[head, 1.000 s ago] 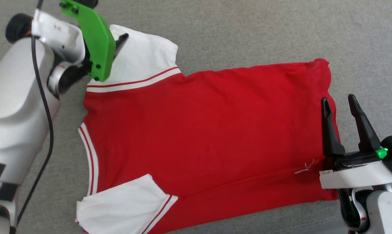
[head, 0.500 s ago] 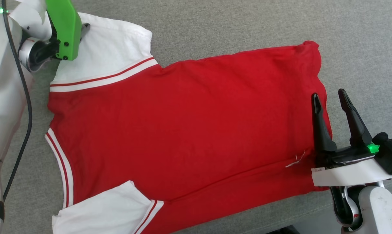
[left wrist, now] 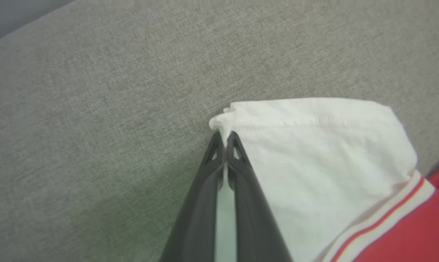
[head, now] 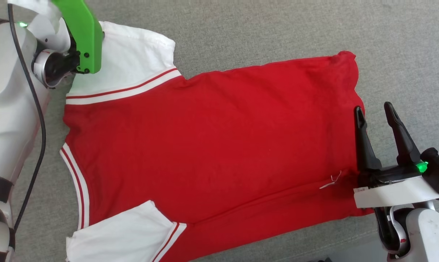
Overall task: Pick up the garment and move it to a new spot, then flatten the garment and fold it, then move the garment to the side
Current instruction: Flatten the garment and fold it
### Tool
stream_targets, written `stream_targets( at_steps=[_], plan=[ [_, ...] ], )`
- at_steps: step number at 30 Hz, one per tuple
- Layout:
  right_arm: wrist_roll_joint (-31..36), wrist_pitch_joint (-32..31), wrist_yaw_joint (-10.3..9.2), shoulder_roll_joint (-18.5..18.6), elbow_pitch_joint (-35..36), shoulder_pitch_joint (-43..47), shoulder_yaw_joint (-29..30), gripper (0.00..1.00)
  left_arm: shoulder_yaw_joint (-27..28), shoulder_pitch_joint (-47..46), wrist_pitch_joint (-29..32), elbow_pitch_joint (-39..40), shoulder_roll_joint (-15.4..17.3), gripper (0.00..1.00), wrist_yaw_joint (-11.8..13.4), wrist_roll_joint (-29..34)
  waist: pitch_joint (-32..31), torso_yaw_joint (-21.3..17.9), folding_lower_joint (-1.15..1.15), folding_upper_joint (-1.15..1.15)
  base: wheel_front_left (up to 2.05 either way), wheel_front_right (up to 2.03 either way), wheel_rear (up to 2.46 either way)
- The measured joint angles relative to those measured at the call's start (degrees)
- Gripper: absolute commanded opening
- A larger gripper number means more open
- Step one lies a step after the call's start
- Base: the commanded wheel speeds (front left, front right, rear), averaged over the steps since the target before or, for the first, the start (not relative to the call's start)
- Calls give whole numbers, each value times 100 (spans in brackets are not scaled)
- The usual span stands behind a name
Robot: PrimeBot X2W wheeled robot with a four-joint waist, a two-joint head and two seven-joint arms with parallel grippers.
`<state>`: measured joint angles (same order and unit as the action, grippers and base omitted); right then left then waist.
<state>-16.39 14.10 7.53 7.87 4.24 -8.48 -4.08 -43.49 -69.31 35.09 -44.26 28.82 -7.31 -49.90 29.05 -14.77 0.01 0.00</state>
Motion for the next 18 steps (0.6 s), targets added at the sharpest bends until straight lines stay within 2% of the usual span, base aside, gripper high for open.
stream_targets(
  at_steps=[5,10,14,18],
  plan=[
    [16,-266,0,157,-51,4,98,100,142,187,-352,-34,-25,0,2,-210,-286,68,0,0,0,0,0],
    [27,-873,0,498,-54,8,218,100,247,557,-606,281,-65,0,2,-371,-628,193,0,0,0,0,0],
    [-24,-1681,0,824,-31,-10,276,100,279,880,-737,766,-34,0,97,-426,-859,361,-1,0,0,0,0],
    [-200,-2844,0,1243,-67,-189,258,100,266,1302,-722,1505,80,0,229,-557,-1004,602,-1,0,0,0,0]
  ],
)
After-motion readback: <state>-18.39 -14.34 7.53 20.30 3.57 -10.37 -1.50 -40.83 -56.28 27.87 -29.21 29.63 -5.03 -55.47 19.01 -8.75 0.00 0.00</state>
